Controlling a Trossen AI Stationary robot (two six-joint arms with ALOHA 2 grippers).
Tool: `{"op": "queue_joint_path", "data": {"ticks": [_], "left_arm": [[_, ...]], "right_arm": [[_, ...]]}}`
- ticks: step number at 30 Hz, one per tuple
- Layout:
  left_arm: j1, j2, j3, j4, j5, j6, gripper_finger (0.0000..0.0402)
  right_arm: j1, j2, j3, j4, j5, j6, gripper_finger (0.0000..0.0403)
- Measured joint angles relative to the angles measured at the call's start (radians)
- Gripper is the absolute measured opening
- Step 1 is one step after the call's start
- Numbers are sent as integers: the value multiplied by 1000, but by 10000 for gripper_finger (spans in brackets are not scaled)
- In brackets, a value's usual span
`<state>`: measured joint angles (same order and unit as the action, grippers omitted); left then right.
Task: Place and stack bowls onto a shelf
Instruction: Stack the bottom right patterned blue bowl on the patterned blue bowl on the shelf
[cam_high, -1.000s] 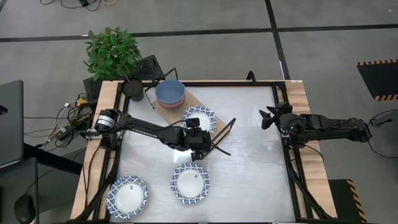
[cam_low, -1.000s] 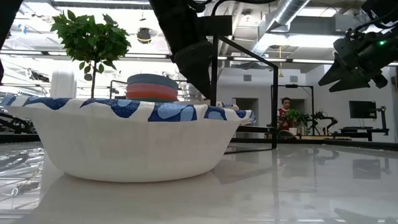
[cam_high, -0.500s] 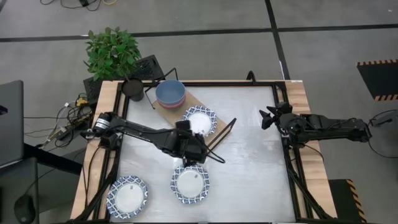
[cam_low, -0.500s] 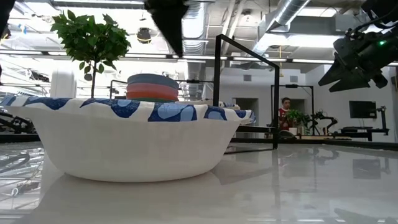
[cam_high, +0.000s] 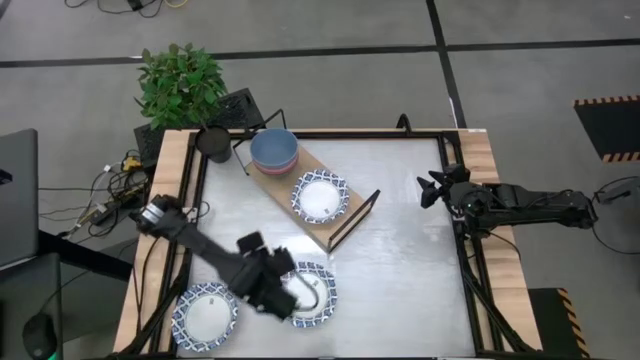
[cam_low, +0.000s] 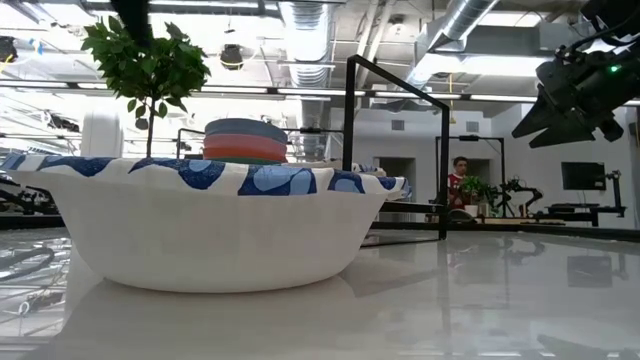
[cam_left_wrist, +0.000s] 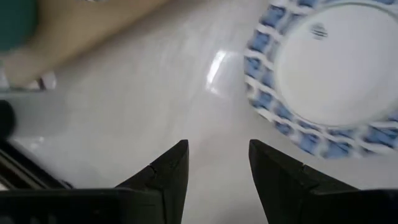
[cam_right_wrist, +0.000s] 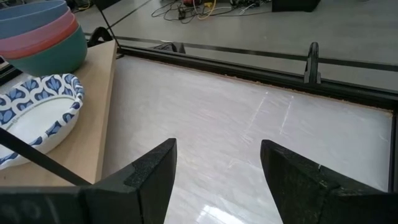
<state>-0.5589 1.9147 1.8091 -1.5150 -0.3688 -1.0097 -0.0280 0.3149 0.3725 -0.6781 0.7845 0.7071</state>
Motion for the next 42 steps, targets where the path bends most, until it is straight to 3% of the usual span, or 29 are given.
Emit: {"op": "queue_joint_path", "data": {"ticks": [3,13,17,21,25,29,32,37,42], "left_arm": [[-67,0,0,14,-41,-154,152],[-239,0,0,116,-366,-498,137],[-256,0,0,111,-381,-606,135],[-264,0,-1,-25,-396,-731,134],[-257,-38,-90,-28,-372,-766,135],[-232,-142,-293,147,-371,-750,135],[-202,-266,-504,371,-335,-707,135],[-152,-514,-884,924,-309,-559,135],[-104,-625,-1142,1442,-295,-446,135]], "right_arm": [[0,0,0,0,0,0,260],[0,0,0,0,0,0,260],[0,0,-1,0,0,0,260],[0,0,-1,1,4,0,260],[0,0,-1,3,6,0,260],[0,0,-2,4,6,0,260],[0,0,-2,4,6,0,260],[0,0,-2,4,5,1,260],[0,0,-2,4,3,3,260]]}}
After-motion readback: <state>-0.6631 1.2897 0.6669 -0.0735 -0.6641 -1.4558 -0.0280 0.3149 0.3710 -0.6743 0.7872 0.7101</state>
